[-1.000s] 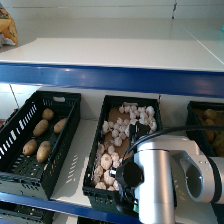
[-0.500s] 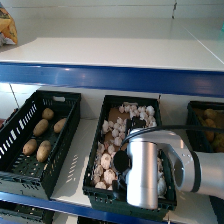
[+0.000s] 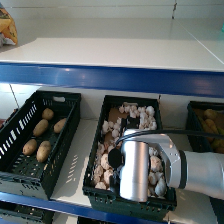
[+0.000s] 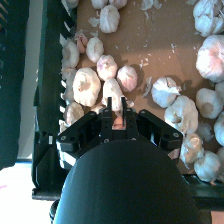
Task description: Pick up garlic
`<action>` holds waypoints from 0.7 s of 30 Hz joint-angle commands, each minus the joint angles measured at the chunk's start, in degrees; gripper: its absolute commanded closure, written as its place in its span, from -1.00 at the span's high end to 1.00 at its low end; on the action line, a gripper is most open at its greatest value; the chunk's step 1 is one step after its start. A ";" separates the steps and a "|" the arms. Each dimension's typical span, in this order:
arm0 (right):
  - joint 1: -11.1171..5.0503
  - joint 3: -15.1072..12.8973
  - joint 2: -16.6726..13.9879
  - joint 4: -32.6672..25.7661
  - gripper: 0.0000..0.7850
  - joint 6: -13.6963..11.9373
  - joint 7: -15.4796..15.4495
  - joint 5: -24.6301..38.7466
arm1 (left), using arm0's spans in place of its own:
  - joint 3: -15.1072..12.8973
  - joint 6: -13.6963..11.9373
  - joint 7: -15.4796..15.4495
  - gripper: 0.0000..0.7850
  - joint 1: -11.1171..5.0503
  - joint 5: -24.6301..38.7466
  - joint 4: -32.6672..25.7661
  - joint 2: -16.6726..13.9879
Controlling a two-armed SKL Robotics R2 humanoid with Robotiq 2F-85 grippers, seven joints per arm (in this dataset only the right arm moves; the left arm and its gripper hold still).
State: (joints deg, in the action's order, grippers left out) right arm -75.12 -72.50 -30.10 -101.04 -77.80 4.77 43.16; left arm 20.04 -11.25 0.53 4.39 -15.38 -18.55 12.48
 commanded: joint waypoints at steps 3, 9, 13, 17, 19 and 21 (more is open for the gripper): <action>0.01 -0.46 2.68 4.42 1.00 1.19 -1.05 -0.40 | 0.00 0.00 0.00 -1.00 0.00 0.00 0.00 0.00; 0.33 -0.94 5.10 8.74 1.00 2.66 -5.18 -0.37 | 0.00 0.00 0.00 -1.00 0.00 0.00 0.00 0.00; -0.14 -1.13 6.60 11.91 1.00 3.65 -6.16 -0.36 | 0.00 0.00 0.00 -1.00 0.00 0.00 0.00 0.00; -0.43 -1.72 7.04 12.81 1.00 4.14 -7.20 -0.27 | 0.00 0.00 0.00 -1.00 0.00 0.00 0.00 0.00; -0.58 -2.14 7.17 13.17 1.00 4.19 -7.68 -0.27 | 0.00 0.00 0.00 -1.00 0.00 0.00 0.00 0.00; -0.63 -2.68 7.47 13.68 1.00 4.33 -8.15 -0.27 | 0.00 0.00 0.00 -1.00 0.00 0.00 0.00 0.00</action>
State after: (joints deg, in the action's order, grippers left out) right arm -75.71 -74.86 -22.81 -87.65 -73.58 -3.09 42.82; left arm 20.04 -11.25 0.53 4.40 -15.38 -18.54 12.48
